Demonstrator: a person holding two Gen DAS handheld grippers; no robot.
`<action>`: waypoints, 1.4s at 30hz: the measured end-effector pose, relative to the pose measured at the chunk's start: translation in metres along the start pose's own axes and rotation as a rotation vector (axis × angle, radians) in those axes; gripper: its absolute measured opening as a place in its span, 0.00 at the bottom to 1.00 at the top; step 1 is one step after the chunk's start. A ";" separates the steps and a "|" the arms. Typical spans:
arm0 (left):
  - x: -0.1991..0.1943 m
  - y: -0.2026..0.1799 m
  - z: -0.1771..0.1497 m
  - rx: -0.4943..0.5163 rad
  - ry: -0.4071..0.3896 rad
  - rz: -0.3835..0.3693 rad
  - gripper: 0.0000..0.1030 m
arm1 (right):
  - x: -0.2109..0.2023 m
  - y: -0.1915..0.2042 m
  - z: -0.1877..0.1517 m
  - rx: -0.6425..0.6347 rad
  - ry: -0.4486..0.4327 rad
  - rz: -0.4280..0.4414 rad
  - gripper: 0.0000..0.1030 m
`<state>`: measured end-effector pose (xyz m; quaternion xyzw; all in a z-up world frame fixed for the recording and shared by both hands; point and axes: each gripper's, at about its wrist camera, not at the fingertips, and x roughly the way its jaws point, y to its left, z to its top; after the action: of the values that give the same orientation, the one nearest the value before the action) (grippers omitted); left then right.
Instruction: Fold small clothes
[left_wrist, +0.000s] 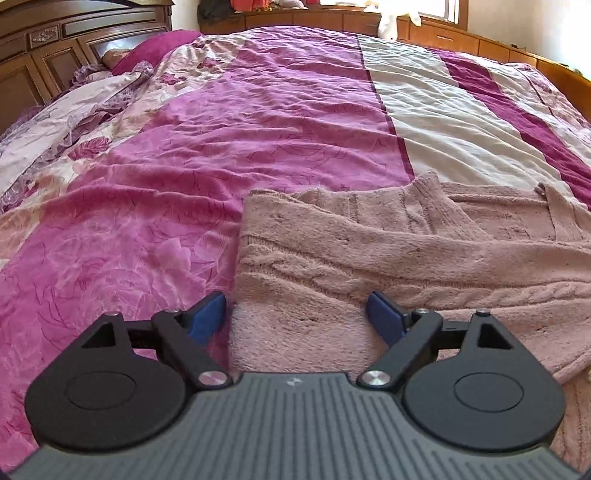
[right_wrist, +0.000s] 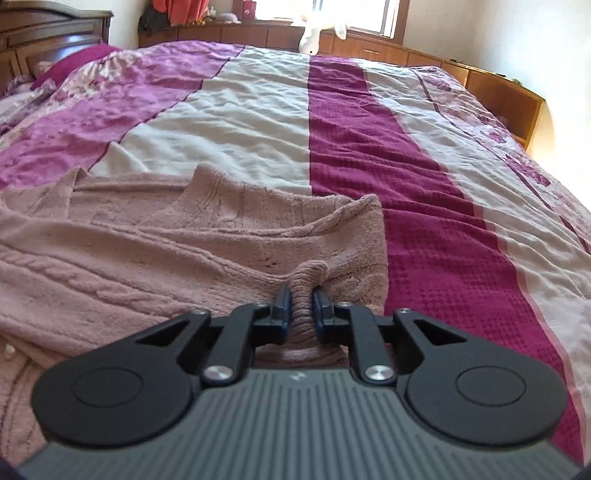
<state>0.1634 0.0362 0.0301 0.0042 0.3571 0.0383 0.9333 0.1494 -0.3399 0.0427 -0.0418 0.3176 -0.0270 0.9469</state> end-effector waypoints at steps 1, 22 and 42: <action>-0.003 0.000 0.001 0.003 0.000 0.002 0.87 | -0.002 -0.003 0.001 0.019 0.001 0.010 0.19; -0.168 0.022 0.015 0.154 -0.030 -0.013 0.87 | -0.159 -0.015 0.014 0.058 -0.115 0.241 0.50; -0.238 -0.006 -0.121 0.324 0.135 -0.150 0.87 | -0.230 0.023 -0.086 -0.154 0.080 0.354 0.50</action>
<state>-0.0940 0.0099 0.0982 0.1250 0.4198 -0.0891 0.8945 -0.0847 -0.3041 0.1098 -0.0567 0.3586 0.1627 0.9174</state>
